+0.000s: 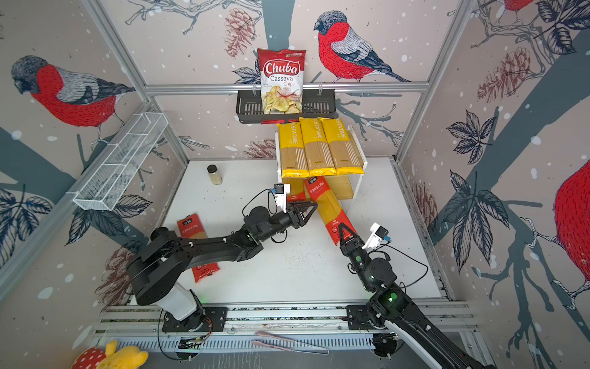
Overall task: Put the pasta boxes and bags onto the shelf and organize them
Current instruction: 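Push the pack onto the lower shelf with the right gripper while the left nudges it, then release the pack on the lower shelf and draw both grippers back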
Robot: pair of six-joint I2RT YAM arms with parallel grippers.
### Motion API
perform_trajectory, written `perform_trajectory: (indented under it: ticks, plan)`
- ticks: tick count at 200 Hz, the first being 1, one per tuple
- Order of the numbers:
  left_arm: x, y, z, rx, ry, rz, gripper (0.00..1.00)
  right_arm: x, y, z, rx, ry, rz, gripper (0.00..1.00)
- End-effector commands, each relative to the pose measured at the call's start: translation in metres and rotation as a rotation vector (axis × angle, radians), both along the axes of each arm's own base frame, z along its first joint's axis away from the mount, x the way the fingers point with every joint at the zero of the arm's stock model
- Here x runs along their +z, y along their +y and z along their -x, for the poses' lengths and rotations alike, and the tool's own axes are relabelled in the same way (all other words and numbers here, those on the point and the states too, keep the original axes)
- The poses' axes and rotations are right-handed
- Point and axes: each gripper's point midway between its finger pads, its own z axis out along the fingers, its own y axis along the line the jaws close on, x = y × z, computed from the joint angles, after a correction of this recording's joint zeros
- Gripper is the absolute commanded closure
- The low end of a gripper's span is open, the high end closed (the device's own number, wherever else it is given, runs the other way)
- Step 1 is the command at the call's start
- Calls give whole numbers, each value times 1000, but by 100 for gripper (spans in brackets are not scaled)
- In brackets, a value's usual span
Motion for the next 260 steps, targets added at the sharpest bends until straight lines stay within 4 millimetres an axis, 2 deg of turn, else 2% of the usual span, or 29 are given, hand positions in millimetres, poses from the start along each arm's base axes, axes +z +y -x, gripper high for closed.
perform_trajectory:
  ticks: [1, 52, 89, 122, 157, 186, 212, 260]
  plan:
    - [9, 8, 5, 0, -39, 0, 37, 69, -11, 1, -41, -189, -204, 100]
    - [17, 33, 16, 48, -65, -58, 37, 84, -2, -20, -83, -181, -253, 100]
    - [21, 63, 26, 119, -81, -95, 36, 79, 5, -38, -124, -122, -301, 100]
    - [24, 89, 32, 187, -96, -122, 36, 79, 22, -51, -120, -81, -327, 99]
    - [25, 111, 35, 243, -104, -137, 36, 68, 39, -63, -124, -19, -341, 94]
    - [23, 119, 35, 259, -95, -136, 36, 57, 46, -70, -144, 27, -366, 88]
    - [18, 118, 35, 254, -81, -138, 36, 54, 50, -77, -166, 42, -354, 84]
    - [12, 119, 35, 254, -70, -141, 36, 36, 60, -91, -190, 102, -374, 78]
